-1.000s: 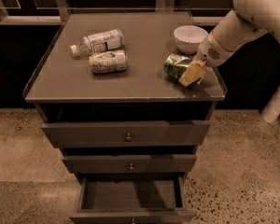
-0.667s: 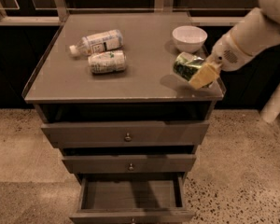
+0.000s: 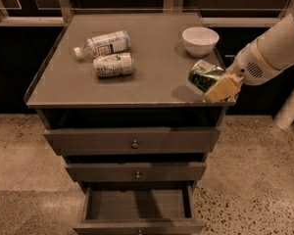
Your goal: Place green can into bottom drawer
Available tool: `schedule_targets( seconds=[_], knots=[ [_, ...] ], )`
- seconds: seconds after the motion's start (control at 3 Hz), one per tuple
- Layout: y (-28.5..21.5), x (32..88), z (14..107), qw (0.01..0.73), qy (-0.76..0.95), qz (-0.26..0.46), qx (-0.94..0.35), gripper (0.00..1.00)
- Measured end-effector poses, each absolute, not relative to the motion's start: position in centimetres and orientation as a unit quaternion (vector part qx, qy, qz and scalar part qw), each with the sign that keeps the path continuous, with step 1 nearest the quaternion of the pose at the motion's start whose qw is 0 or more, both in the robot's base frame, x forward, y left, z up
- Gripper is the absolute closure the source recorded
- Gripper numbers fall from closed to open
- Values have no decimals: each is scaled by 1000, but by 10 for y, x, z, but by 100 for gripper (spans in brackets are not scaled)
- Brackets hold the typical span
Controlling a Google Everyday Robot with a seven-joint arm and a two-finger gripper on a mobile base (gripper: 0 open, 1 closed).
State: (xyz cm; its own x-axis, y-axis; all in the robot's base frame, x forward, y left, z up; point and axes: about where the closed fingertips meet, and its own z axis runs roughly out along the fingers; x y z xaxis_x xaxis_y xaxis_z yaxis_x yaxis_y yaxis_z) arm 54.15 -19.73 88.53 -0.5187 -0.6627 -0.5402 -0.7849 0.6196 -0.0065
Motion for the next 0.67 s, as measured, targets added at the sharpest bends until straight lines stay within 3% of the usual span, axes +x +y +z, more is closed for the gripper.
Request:
schedule_targets(
  seconds=[0.67],
  knots=[
    [-200, 462, 871, 242, 863, 172, -409, 100]
  ],
)
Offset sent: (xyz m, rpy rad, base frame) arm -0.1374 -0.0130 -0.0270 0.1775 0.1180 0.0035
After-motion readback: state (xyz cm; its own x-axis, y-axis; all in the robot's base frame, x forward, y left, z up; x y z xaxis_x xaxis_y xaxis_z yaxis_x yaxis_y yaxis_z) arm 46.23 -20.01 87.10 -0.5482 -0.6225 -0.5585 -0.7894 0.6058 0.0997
